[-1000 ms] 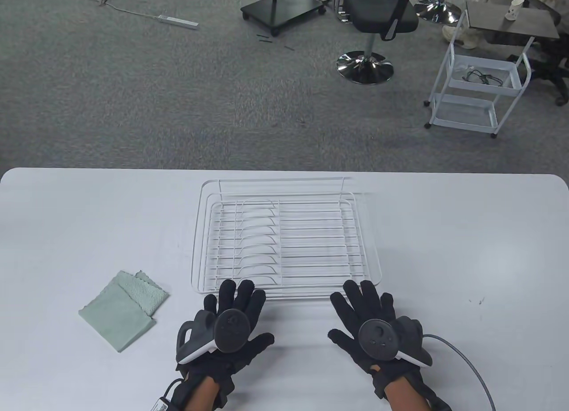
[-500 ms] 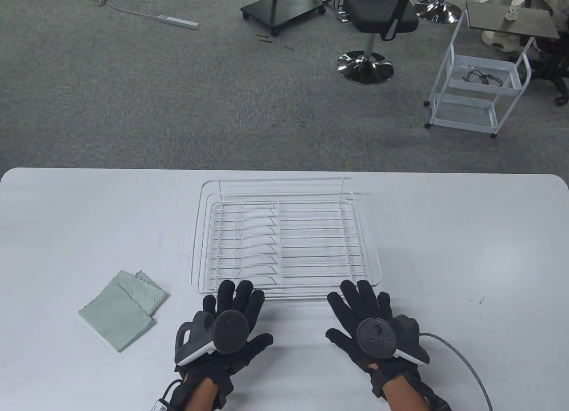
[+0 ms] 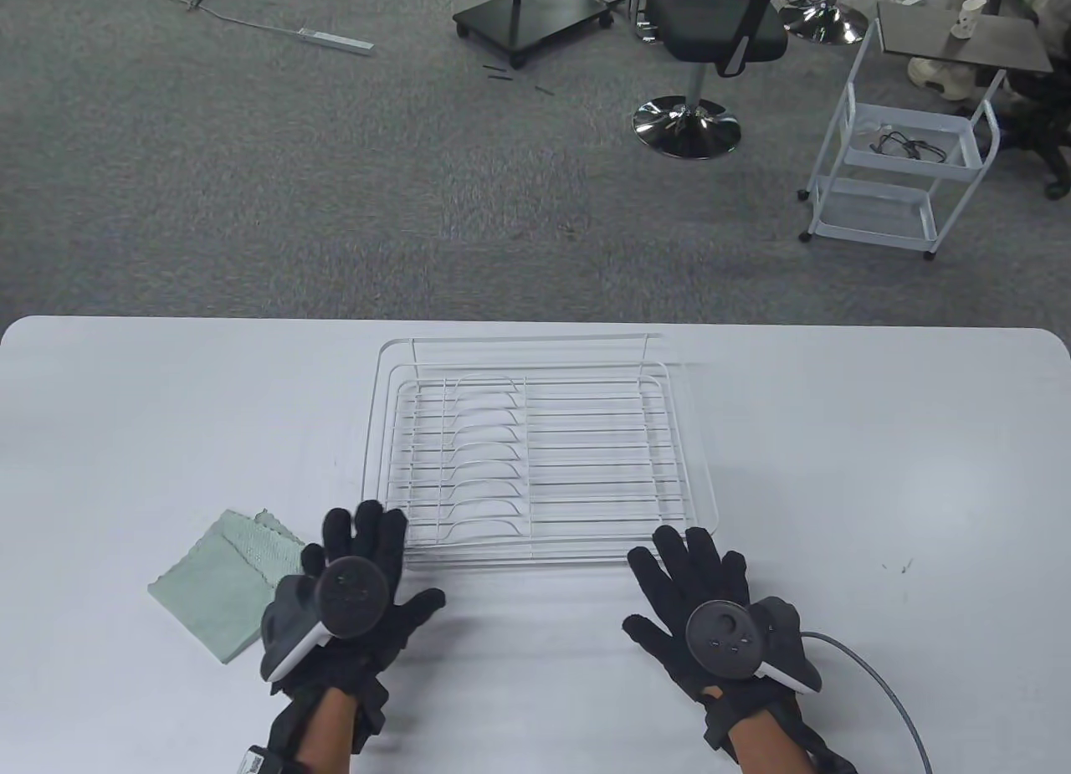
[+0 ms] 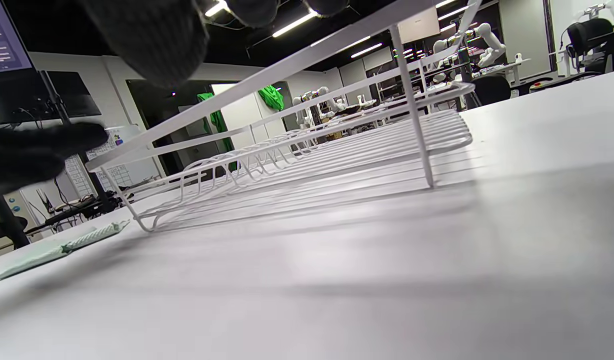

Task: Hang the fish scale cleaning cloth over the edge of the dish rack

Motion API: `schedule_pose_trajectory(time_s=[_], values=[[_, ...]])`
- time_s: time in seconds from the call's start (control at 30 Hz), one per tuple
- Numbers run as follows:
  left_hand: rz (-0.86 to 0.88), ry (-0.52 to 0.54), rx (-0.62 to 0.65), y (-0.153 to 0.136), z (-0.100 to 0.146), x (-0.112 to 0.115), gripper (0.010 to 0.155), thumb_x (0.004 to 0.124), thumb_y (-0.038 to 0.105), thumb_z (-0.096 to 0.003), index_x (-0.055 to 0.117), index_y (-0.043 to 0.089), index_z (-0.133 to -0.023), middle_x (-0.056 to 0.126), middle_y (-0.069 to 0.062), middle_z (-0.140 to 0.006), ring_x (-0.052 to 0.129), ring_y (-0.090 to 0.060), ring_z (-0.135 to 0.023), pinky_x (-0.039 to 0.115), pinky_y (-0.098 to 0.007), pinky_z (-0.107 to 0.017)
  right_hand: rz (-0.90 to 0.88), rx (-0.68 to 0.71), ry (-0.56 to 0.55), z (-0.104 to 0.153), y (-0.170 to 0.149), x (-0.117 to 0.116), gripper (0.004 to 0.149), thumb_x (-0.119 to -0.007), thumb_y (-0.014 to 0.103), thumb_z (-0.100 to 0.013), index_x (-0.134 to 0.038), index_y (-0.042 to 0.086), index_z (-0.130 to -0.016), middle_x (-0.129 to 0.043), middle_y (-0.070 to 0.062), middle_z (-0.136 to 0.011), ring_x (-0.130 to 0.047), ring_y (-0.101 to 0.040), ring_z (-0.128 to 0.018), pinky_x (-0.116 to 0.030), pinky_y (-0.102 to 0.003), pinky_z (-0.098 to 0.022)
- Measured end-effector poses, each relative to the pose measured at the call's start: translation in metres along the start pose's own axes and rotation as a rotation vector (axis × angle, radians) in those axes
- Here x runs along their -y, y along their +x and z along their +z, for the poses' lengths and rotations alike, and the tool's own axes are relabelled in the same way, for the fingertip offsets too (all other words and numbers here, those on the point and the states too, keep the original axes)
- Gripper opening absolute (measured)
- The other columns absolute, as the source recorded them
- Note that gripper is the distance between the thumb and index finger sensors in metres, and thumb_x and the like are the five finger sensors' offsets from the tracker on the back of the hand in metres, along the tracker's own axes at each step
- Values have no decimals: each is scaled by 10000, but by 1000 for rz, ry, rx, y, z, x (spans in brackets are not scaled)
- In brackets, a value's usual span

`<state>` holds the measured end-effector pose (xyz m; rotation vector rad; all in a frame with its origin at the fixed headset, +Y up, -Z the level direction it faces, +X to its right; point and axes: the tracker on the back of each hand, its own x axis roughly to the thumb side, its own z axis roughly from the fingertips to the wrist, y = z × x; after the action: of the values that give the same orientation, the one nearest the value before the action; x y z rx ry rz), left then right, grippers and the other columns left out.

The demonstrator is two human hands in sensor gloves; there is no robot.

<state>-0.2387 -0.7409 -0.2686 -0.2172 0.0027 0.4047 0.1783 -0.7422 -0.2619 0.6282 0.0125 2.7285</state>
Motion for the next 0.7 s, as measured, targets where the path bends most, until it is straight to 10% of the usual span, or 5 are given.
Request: schedule_pose_trajectory(time_s=[0.23, 0.4, 0.7], values=[[170, -18, -319, -75, -2, 10, 1076, 826, 584, -517, 54, 199, -1160, 2, -94, -1180, -53, -437, -1046, 139, -701, -732, -24, -14, -13, 2, -5, 2, 679, -646, 536, -608, -285, 286, -1126, -221, -146, -1195, -144, -495, -1046, -205, -751, -673], [175, -216, -482, -104, -2, 26, 1059, 832, 570, -505, 110, 195, -1183, 12, -75, -1183, -30, -434, -1064, 105, -662, -732, -41, -8, -18, 2, -6, 3, 678, -646, 537, -608, -290, 284, -1126, -228, -149, -1195, -150, -497, -1047, -212, -751, -675], [-12, 57, -493, -87, 0, 10, 730, 925, 440, -485, 646, 271, -1137, 521, -42, -1201, 519, -383, -1100, 527, -652, -774, -61, -13, -13, 1, -6, 4, 672, -644, 532, -608, -305, 274, -1128, -243, -159, -1193, -166, -506, -1045, -235, -751, -679]])
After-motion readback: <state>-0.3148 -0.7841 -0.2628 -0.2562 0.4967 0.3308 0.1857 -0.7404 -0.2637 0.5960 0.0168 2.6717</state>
